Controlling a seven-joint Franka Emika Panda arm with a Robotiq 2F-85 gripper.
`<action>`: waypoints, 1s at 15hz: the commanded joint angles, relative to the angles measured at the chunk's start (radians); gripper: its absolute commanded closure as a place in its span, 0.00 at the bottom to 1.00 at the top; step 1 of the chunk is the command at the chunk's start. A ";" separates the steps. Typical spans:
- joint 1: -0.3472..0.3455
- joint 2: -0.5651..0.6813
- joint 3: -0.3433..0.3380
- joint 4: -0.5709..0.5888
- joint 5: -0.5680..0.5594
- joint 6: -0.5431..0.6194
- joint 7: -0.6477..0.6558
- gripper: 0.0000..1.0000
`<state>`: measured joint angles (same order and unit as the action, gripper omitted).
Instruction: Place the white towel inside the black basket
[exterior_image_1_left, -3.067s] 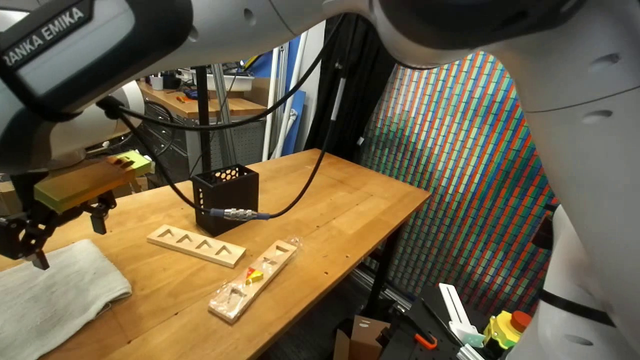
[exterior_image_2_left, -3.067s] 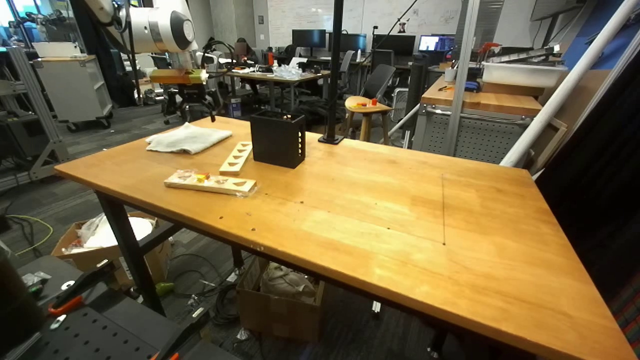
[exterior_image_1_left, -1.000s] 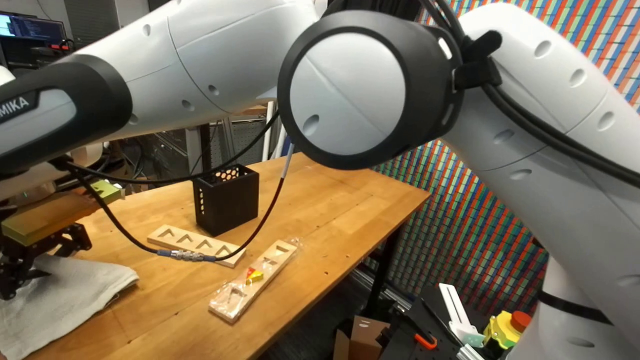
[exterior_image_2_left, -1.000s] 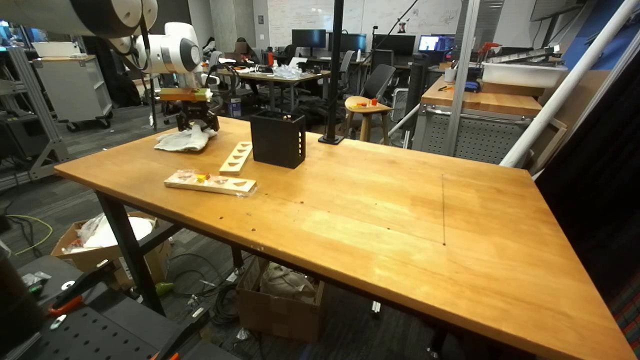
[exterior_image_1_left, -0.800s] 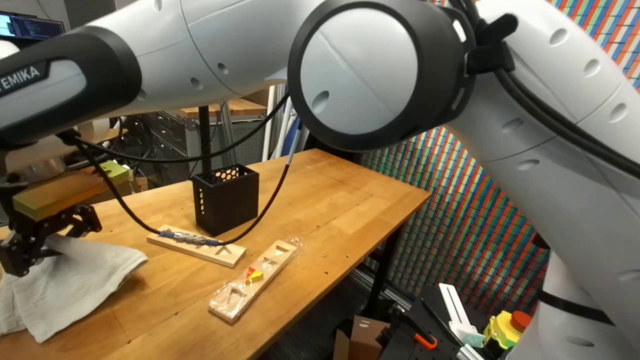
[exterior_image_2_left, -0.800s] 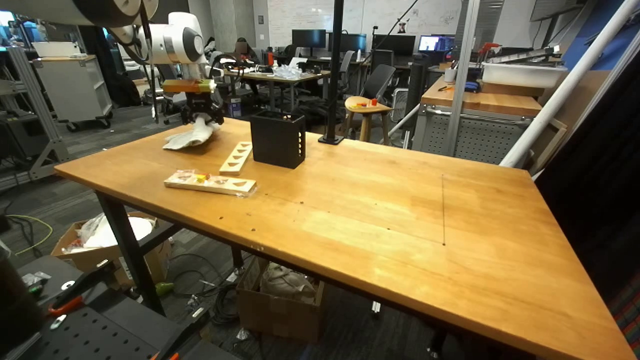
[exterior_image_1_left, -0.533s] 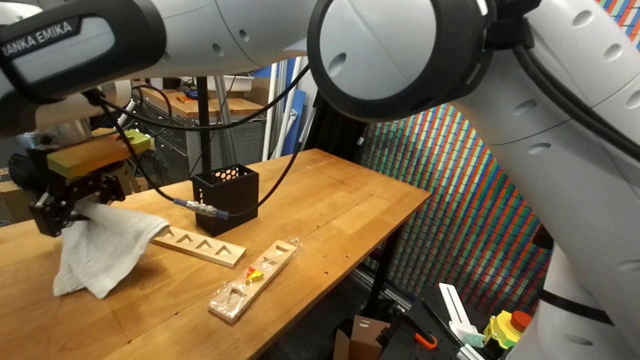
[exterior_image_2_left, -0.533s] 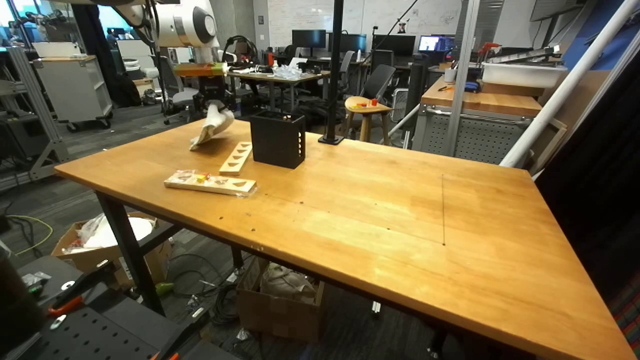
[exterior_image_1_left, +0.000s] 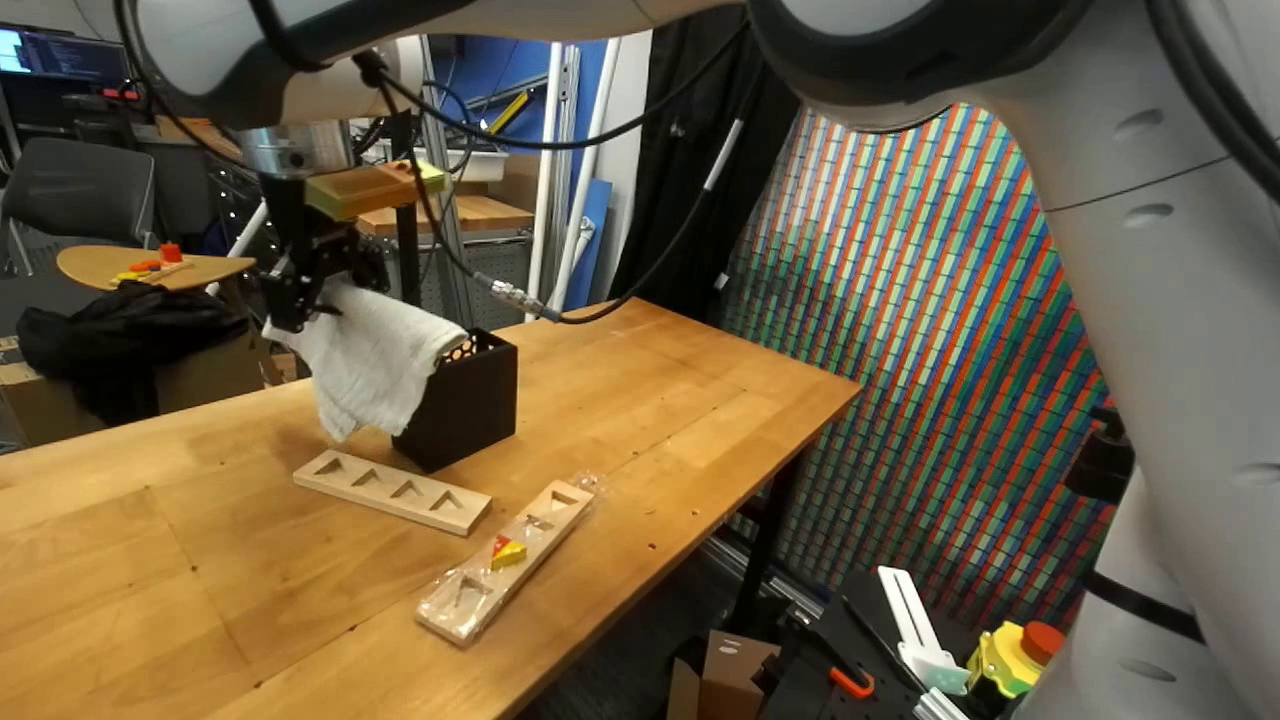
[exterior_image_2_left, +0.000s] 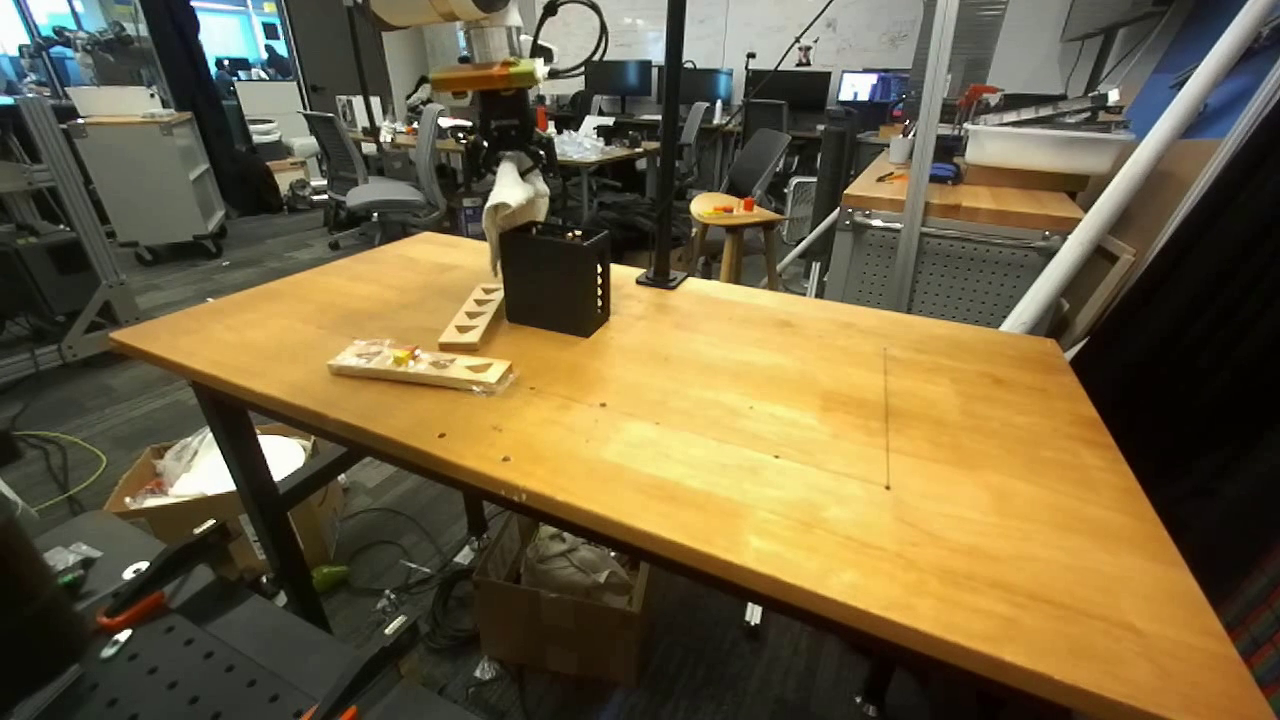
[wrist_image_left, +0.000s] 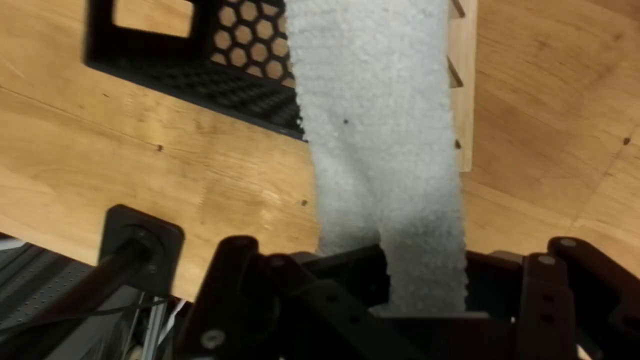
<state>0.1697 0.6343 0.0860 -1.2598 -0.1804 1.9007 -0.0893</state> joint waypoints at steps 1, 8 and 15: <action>-0.053 -0.127 -0.017 -0.117 0.005 -0.005 -0.062 0.99; -0.122 -0.199 -0.014 -0.262 0.032 0.034 -0.127 0.99; -0.174 -0.169 -0.014 -0.316 0.055 0.117 -0.207 0.99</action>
<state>0.0229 0.4812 0.0704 -1.5403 -0.1634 1.9647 -0.2357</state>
